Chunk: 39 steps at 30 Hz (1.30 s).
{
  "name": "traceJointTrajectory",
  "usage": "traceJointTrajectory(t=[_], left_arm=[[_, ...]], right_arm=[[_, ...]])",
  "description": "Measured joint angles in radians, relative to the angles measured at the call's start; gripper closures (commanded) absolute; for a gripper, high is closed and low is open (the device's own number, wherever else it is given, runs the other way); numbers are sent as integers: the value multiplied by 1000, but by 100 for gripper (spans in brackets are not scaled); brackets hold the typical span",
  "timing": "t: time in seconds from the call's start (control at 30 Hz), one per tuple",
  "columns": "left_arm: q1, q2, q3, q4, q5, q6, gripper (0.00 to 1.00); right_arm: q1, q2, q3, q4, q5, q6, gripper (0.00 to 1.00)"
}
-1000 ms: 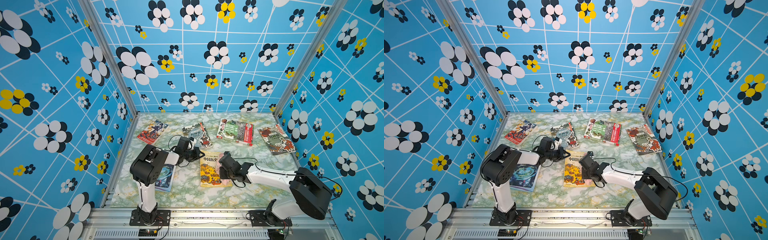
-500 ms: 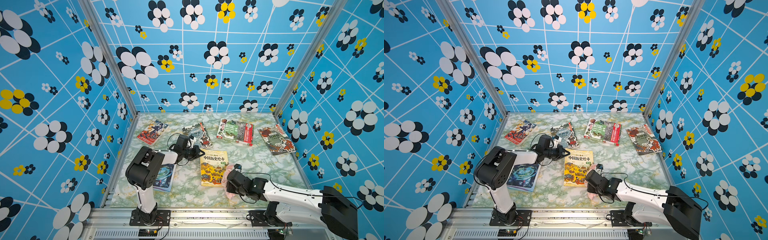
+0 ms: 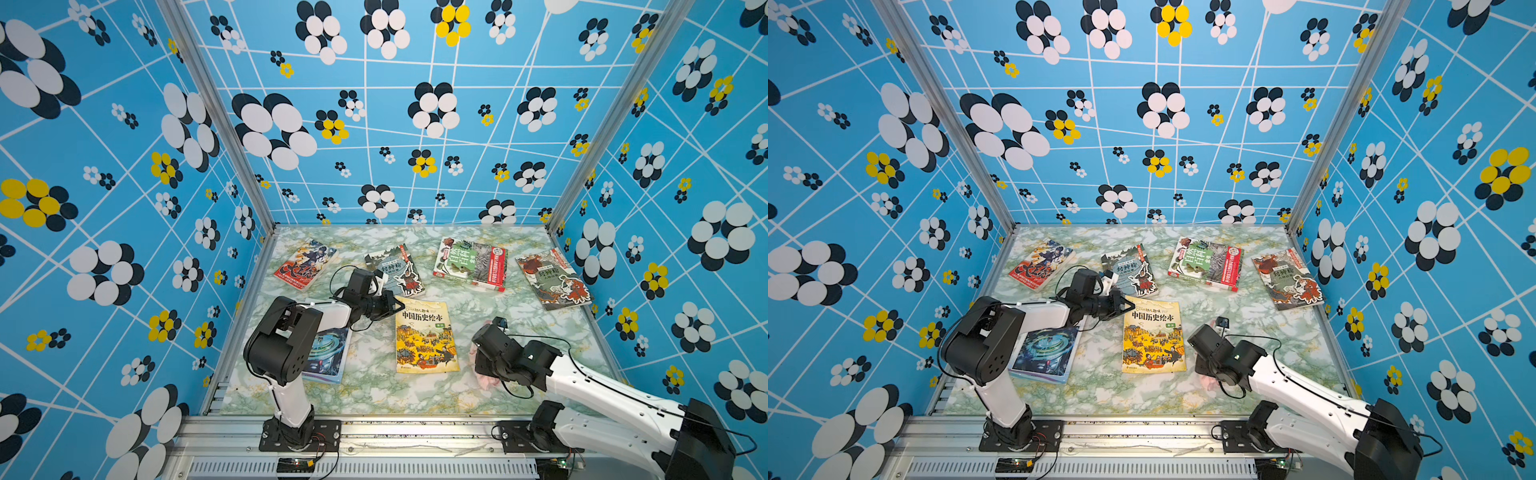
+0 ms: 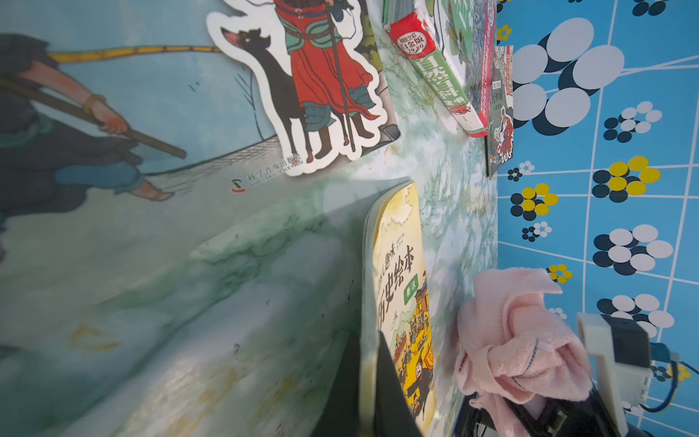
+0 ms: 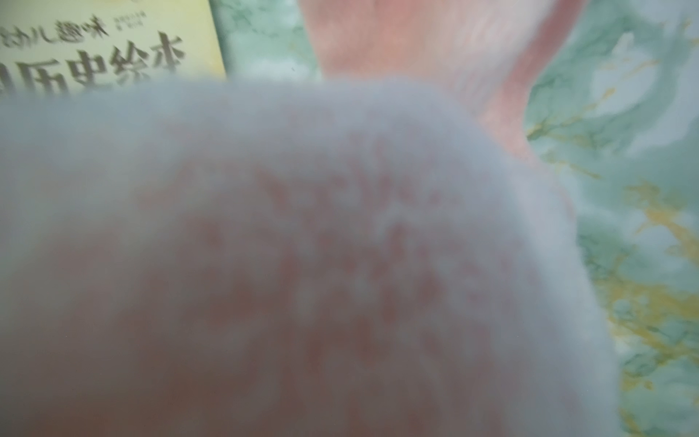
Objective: Wipe the cover of the book
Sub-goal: Wipe the dirt from the cover of the book, then place the book on the book.
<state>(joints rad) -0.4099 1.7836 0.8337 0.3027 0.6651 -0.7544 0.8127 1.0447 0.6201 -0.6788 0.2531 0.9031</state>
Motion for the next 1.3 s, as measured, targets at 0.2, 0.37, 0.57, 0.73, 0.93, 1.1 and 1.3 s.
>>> traceJointTrajectory(t=[0.2,0.37,0.57,0.73,0.93,1.1,1.3], left_arm=[[0,-1,-1,-1,-1,0,100],[0,-25,-1,-19,-4,1,100],[0,-77,0,-63,-19,16,100],[23,-103,0,-128,-30,20,100],[68,-225,23,-296,-30,50,100],[113,-264,184,-603,-59,171,100],[172,-262,379,-975,-190,355,100]], right_arm=[[-1,277,120,216,-53,-145,100],[19,494,245,396,-168,-241,100],[109,620,267,579,-353,-302,100],[139,552,142,668,-457,-317,100],[3,331,-1,596,-459,-327,100],[-137,250,11,533,-417,-365,100],[-176,436,188,504,-410,-375,100]])
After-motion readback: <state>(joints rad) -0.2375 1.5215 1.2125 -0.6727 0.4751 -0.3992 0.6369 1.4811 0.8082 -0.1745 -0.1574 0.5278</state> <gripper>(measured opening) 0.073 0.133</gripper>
